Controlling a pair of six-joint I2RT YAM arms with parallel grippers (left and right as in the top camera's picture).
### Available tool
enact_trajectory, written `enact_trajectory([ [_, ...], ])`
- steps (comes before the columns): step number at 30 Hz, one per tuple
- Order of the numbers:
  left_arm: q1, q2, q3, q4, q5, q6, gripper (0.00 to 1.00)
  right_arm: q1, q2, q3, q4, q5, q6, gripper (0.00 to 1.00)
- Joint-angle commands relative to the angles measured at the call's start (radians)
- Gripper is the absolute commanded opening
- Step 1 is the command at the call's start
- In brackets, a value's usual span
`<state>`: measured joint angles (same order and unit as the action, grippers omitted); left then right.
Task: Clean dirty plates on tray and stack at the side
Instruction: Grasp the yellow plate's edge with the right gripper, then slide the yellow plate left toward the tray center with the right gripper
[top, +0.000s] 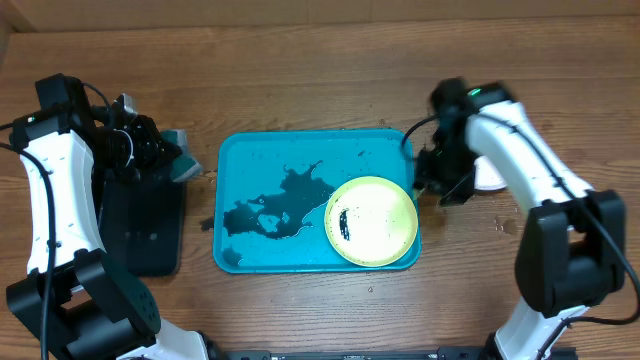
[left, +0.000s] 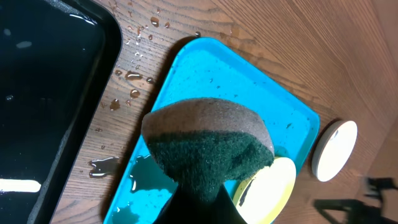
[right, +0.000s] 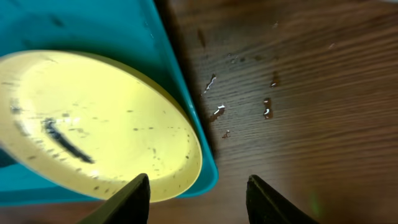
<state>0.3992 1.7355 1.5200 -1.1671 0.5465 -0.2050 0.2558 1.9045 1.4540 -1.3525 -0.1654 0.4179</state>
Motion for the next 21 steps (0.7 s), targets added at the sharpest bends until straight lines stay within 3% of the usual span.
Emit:
enact_trajectory([
  [1, 0.0, -0.003, 0.001, 0.001, 0.019, 0.026, 0.04, 0.089, -0.014, -0.077, 0.073, 0.097, 0.103, 0.52],
  [5, 0.0, -0.003, 0.001, 0.001, 0.019, 0.026, 0.04, 0.167, -0.014, -0.109, 0.152, 0.212, 0.095, 0.54],
  [9, 0.0, -0.003, 0.001, 0.001, 0.019, 0.027, 0.04, 0.209, -0.014, -0.109, 0.184, 0.244, 0.02, 0.65],
  [21, 0.0, -0.003, 0.001, 0.001, 0.019, 0.026, 0.04, 0.209, -0.013, -0.123, 0.182, 0.175, 0.02, 0.66],
])
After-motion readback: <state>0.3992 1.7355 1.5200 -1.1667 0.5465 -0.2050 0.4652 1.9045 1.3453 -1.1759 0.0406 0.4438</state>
